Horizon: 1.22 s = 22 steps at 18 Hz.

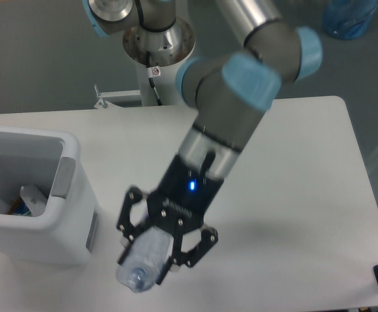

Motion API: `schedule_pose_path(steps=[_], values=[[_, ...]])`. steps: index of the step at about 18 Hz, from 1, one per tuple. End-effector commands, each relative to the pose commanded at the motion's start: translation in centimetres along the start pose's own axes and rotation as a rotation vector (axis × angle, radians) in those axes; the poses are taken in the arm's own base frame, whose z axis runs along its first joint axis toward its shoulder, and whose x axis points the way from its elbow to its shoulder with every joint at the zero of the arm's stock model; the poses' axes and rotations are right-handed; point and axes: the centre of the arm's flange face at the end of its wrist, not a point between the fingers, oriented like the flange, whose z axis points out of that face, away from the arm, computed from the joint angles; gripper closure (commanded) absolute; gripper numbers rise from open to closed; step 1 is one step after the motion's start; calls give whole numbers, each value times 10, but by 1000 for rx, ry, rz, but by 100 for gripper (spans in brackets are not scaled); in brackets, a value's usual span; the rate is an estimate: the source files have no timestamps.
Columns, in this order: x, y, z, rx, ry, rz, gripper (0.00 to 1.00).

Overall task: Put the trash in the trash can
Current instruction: 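Lift the bottle and swing it over the white bin, then lower the bottle into the bin and open the gripper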

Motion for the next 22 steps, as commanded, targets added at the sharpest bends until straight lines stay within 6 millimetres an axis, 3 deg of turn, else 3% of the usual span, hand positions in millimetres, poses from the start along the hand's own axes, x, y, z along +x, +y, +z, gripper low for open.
schedule_pose_path(steps=[4, 7, 11, 13, 16, 22], values=[[50, -16, 4, 55, 169, 38, 76], [83, -12, 26, 67, 315, 41, 75], [97, -2, 36, 86, 443, 16, 74], [116, 1, 42, 77, 466, 25, 74], [127, 17, 62, 61, 496, 45, 74], [131, 52, 89, 45, 528, 104, 72]])
